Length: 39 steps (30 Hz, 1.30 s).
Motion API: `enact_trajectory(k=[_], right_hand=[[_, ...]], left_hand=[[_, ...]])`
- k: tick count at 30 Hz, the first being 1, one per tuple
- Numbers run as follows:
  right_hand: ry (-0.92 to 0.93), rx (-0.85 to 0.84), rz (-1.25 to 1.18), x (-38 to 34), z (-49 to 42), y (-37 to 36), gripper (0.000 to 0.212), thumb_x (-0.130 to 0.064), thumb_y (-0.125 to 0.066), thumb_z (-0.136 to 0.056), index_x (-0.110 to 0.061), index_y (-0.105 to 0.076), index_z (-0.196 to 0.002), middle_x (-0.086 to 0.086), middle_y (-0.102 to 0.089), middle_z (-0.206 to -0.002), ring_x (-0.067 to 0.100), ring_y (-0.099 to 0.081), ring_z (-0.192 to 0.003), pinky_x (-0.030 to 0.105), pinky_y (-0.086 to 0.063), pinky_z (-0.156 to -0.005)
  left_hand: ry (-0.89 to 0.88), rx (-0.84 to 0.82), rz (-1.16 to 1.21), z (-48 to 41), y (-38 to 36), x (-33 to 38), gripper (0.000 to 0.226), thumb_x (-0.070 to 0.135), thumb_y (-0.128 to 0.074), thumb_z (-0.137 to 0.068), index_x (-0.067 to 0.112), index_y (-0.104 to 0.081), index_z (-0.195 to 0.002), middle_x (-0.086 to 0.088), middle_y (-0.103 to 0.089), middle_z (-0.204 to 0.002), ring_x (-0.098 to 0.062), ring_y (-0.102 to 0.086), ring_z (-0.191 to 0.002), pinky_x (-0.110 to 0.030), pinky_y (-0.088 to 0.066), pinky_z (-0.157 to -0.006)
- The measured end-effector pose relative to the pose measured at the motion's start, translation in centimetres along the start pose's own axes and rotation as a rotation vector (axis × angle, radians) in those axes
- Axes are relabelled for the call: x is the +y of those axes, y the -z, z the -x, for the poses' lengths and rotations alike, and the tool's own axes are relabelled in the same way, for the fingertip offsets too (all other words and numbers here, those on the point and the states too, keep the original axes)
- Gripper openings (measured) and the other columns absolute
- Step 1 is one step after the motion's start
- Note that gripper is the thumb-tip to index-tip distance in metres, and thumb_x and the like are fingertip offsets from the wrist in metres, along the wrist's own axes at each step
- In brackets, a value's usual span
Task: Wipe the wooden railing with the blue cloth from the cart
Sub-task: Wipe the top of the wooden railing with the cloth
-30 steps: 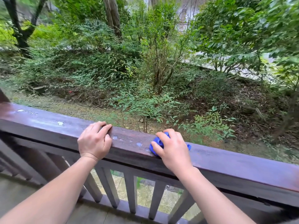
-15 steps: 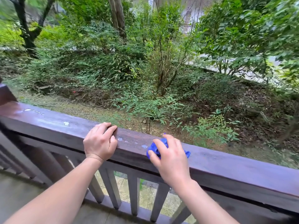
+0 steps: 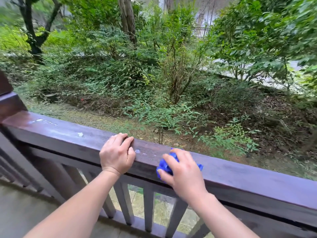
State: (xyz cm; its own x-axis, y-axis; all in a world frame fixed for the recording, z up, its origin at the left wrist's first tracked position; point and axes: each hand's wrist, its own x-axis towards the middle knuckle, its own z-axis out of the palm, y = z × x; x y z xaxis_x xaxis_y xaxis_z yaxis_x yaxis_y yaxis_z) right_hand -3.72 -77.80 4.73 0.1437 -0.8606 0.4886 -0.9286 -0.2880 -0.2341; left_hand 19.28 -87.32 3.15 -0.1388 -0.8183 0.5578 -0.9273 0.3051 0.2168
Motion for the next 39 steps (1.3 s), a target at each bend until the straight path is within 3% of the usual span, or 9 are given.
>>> enact_trajectory(k=[5,10,12,17,22,28,33,36,39], right_hand=[[-0.264,-0.07,0.062,-1.2,-5.7,-0.1,0.034,-0.046,-0.055,-0.089,-0.02,-0.065,-0.108,0.011,-0.057,-0.106,0.034,-0.052,-0.096,0.038,-0.045,-0.085],[-0.149,0.033,0.095,-3.0,-0.7,-1.6,0.043,-0.064,-0.055,-0.08,-0.032,-0.062,-0.108,0.006,-0.059,-0.12,0.029,-0.052,-0.107,0.038,-0.047,-0.091],[-0.175,0.017,0.118,-2.8,-2.2,-1.8,0.046,-0.068,-0.056,-0.078,-0.03,-0.064,-0.103,0.005,-0.061,-0.113,0.029,-0.053,-0.104,0.038,-0.048,-0.088],[-0.442,0.019,0.135,-5.0,-6.4,-2.5,0.037,-0.054,-0.061,-0.08,-0.025,-0.069,-0.101,0.006,-0.06,-0.106,0.032,-0.052,-0.095,0.037,-0.047,-0.084],[-0.24,0.082,0.166,-8.0,-2.4,-4.6,0.037,-0.056,-0.06,-0.079,-0.03,-0.066,-0.105,0.005,-0.062,-0.114,0.027,-0.055,-0.105,0.036,-0.05,-0.086],[-0.51,0.077,0.146,-9.8,-7.6,-4.7,0.032,-0.049,-0.063,-0.081,-0.023,-0.071,-0.099,0.006,-0.062,-0.105,0.033,-0.054,-0.098,0.039,-0.048,-0.084],[-0.293,0.097,0.221,-12.8,-4.9,-6.6,0.039,-0.057,-0.059,-0.079,-0.029,-0.065,-0.105,0.008,-0.062,-0.113,0.029,-0.055,-0.103,0.039,-0.05,-0.085],[-0.421,0.066,0.208,-11.2,-7.7,-5.7,0.037,-0.054,-0.055,-0.083,-0.022,-0.069,-0.096,0.008,-0.062,-0.101,0.033,-0.055,-0.096,0.041,-0.049,-0.083],[-0.535,0.04,0.17,-11.6,-10.0,-5.6,0.034,-0.049,-0.058,-0.084,-0.02,-0.07,-0.097,0.011,-0.062,-0.102,0.036,-0.054,-0.096,0.041,-0.048,-0.086]], left_hand=[[0.0,-0.123,0.022,0.0,1.4,0.3,0.044,0.039,-0.036,-0.092,0.017,-0.07,-0.112,-0.006,-0.067,-0.12,-0.031,-0.06,-0.111,-0.042,-0.048,-0.095],[-0.221,-0.198,0.004,-0.5,2.7,-4.8,0.049,0.042,-0.034,-0.096,0.018,-0.066,-0.124,-0.007,-0.064,-0.134,-0.029,-0.057,-0.127,-0.042,-0.039,-0.114],[-0.276,-0.209,-0.04,-1.1,2.8,-6.8,0.05,0.041,-0.036,-0.096,0.016,-0.065,-0.129,-0.009,-0.063,-0.137,-0.029,-0.057,-0.129,-0.045,-0.04,-0.113],[-0.308,-0.144,-0.048,-1.0,1.9,-7.2,0.049,0.038,-0.04,-0.094,0.012,-0.067,-0.127,-0.014,-0.064,-0.135,-0.032,-0.061,-0.125,-0.047,-0.047,-0.107],[-0.313,-0.075,-0.001,-1.0,1.4,-7.3,0.046,0.035,-0.045,-0.093,0.011,-0.068,-0.125,-0.016,-0.065,-0.133,-0.033,-0.062,-0.124,-0.047,-0.05,-0.106],[-0.332,-0.061,0.026,-1.0,1.6,-7.5,0.047,0.034,-0.044,-0.092,0.01,-0.068,-0.124,-0.018,-0.066,-0.131,-0.035,-0.062,-0.123,-0.049,-0.05,-0.106],[-0.337,-0.029,0.051,-0.9,1.3,-7.5,0.046,0.033,-0.045,-0.091,0.009,-0.069,-0.122,-0.019,-0.067,-0.128,-0.036,-0.063,-0.121,-0.049,-0.052,-0.103],[-0.34,-0.029,0.04,-1.0,1.3,-7.5,0.047,0.033,-0.044,-0.091,0.008,-0.069,-0.123,-0.02,-0.067,-0.128,-0.036,-0.063,-0.121,-0.049,-0.051,-0.104],[-0.348,-0.032,0.022,-0.9,1.3,-7.5,0.048,0.033,-0.044,-0.09,0.009,-0.069,-0.123,-0.02,-0.067,-0.128,-0.036,-0.063,-0.122,-0.048,-0.051,-0.104]])
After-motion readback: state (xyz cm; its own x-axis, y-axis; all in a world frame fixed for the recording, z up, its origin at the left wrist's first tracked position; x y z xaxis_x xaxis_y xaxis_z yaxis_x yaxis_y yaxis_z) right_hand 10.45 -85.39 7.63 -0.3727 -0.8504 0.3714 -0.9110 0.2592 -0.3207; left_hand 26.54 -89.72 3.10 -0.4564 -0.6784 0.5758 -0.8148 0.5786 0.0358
